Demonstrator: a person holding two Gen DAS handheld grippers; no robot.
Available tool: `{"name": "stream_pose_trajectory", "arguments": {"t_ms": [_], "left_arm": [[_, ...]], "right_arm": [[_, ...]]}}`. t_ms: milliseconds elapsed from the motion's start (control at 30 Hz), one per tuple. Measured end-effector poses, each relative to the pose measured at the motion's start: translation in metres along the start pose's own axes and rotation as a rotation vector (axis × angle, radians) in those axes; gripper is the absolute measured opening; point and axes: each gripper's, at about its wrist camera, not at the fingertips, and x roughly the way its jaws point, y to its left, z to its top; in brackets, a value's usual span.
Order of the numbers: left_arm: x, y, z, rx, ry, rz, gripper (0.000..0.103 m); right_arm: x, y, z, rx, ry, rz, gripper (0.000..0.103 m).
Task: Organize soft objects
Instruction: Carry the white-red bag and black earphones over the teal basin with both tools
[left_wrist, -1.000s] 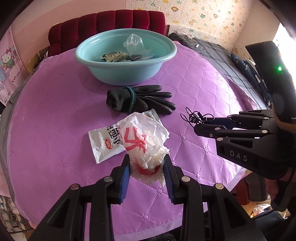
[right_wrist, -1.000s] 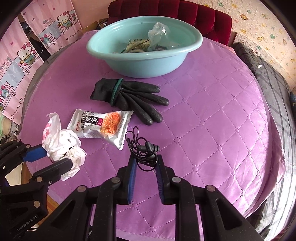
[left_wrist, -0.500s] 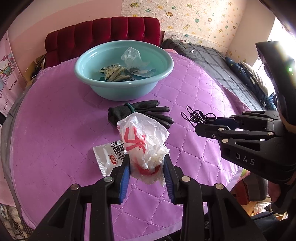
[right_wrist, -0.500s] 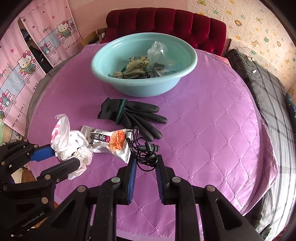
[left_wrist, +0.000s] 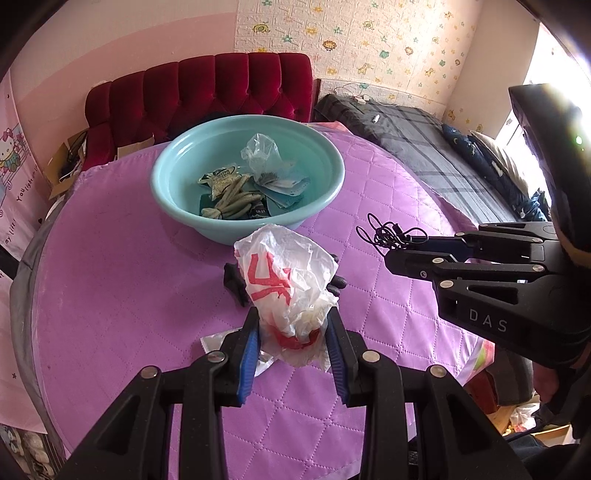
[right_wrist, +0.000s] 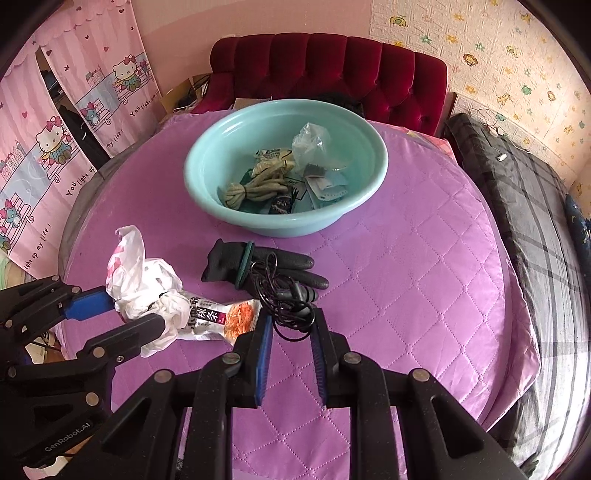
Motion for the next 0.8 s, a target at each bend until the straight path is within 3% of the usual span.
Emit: {"name": "stream_pose_trajectory", "arguments": {"t_ms": [800], "left_arm": [[0.016,0.028,0.078,0.035,-0.016,0.003,0.037]], "right_arm": [[0.017,-0.019,0.091,0.005,-0.02,0.02,0.021]]}}
